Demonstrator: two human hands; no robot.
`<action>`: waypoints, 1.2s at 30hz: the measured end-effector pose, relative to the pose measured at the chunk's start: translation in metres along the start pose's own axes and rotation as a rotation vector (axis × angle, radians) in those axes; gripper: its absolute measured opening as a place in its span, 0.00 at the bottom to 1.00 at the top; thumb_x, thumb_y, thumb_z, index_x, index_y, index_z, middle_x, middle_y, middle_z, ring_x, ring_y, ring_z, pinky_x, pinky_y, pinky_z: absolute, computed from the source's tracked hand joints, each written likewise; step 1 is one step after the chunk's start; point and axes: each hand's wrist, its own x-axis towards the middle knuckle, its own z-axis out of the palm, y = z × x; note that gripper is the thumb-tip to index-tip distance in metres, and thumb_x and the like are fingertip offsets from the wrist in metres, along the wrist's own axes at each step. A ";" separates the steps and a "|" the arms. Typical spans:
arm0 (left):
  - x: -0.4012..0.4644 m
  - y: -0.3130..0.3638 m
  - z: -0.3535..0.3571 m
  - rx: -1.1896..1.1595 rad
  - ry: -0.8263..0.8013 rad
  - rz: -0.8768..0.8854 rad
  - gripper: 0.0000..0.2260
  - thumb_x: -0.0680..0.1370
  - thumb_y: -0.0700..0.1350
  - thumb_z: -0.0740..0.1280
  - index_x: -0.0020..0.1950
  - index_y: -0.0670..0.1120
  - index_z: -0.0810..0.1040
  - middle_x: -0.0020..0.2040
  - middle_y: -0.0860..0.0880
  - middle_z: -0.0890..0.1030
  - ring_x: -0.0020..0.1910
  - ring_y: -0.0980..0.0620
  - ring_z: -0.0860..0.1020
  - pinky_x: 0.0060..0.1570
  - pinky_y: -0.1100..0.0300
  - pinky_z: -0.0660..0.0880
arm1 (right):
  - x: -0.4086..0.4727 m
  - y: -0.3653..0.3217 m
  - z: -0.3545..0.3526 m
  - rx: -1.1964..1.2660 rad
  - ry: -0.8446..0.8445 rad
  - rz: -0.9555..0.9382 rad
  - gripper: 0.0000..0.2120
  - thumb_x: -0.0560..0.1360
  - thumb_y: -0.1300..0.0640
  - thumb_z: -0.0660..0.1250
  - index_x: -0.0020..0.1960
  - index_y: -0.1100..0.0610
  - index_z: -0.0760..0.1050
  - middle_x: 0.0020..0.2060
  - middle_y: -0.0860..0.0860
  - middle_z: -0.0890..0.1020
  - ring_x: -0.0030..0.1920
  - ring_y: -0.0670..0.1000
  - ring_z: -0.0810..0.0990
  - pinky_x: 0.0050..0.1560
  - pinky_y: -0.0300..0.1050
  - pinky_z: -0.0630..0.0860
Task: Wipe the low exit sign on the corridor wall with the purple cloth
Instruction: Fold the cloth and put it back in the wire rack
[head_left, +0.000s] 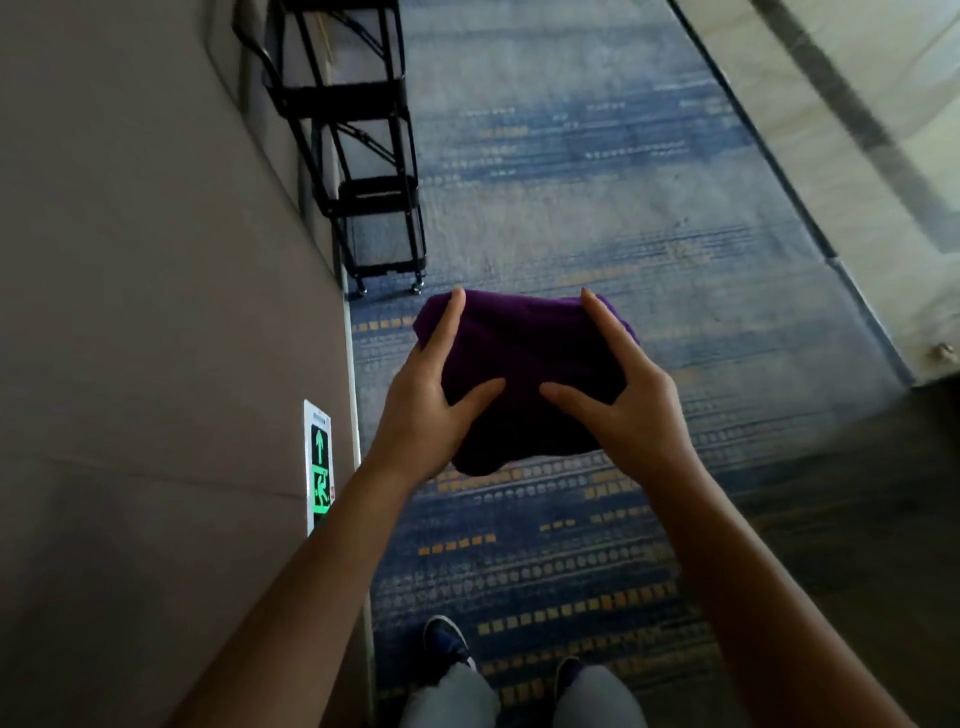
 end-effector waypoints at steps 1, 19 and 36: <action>0.008 0.010 -0.001 0.034 -0.005 0.025 0.41 0.77 0.50 0.74 0.83 0.59 0.53 0.74 0.50 0.73 0.69 0.61 0.72 0.69 0.67 0.71 | 0.005 -0.007 -0.010 -0.030 0.031 -0.020 0.46 0.71 0.52 0.82 0.81 0.36 0.61 0.65 0.37 0.78 0.60 0.23 0.74 0.57 0.21 0.71; 0.233 0.152 0.113 0.101 0.065 0.133 0.39 0.78 0.46 0.73 0.83 0.56 0.55 0.73 0.59 0.66 0.71 0.66 0.67 0.68 0.75 0.63 | 0.214 0.040 -0.210 -0.087 0.041 -0.058 0.44 0.71 0.52 0.82 0.81 0.40 0.63 0.62 0.34 0.76 0.55 0.19 0.73 0.54 0.17 0.67; 0.540 0.150 0.095 -0.048 0.205 0.095 0.33 0.78 0.44 0.74 0.80 0.56 0.65 0.73 0.55 0.74 0.68 0.68 0.73 0.67 0.71 0.69 | 0.536 0.040 -0.225 -0.119 0.057 -0.030 0.51 0.71 0.51 0.81 0.84 0.40 0.54 0.67 0.48 0.82 0.64 0.47 0.80 0.62 0.42 0.76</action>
